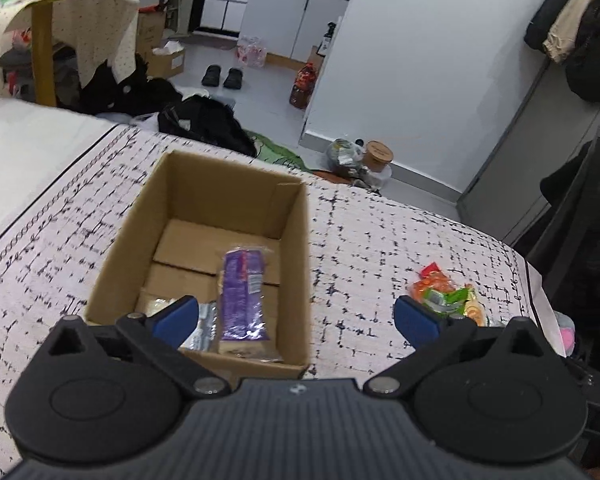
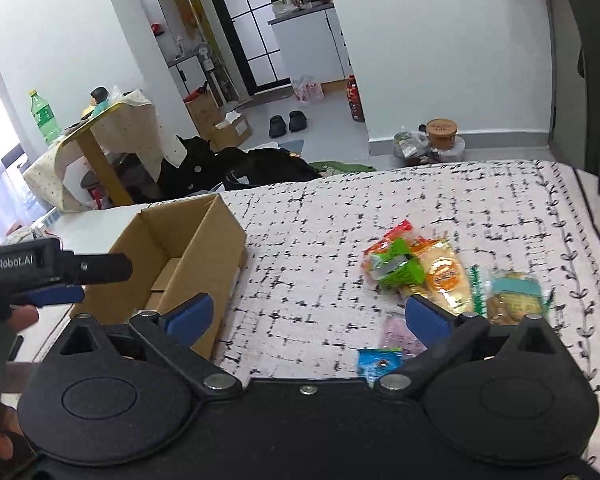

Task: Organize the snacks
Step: 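Withdraw both tools from the box back toward the remaining snacks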

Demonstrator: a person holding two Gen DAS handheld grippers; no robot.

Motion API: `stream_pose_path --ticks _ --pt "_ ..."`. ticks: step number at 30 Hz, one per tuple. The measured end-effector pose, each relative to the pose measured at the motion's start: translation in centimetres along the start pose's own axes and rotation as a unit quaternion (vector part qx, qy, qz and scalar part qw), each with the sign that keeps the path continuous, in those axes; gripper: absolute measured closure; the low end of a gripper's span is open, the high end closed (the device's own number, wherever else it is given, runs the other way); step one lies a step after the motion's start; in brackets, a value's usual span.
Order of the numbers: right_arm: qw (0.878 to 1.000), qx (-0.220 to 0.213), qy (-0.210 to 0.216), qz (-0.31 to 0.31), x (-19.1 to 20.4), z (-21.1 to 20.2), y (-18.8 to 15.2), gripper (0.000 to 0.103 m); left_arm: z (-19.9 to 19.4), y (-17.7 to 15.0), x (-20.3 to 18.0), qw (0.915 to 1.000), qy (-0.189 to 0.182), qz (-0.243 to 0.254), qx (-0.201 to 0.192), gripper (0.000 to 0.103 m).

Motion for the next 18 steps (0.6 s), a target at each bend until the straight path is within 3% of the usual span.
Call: stream_pose_path --ticks 18 --pt "0.999 -0.007 -0.028 0.015 -4.8 -2.0 -0.3 0.0 1.2 -0.6 -5.8 0.9984 -0.037 0.034 0.025 0.0"
Point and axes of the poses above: each gripper's, at about its wrist camera, not at the fingertips, and z roughly the way its jaws point, x to its left, y to its top, the point moved 5 cm from there along z, roughly the way its jaws point, and after that the axes turned 3 degrees about -y, right-handed, at the moved point
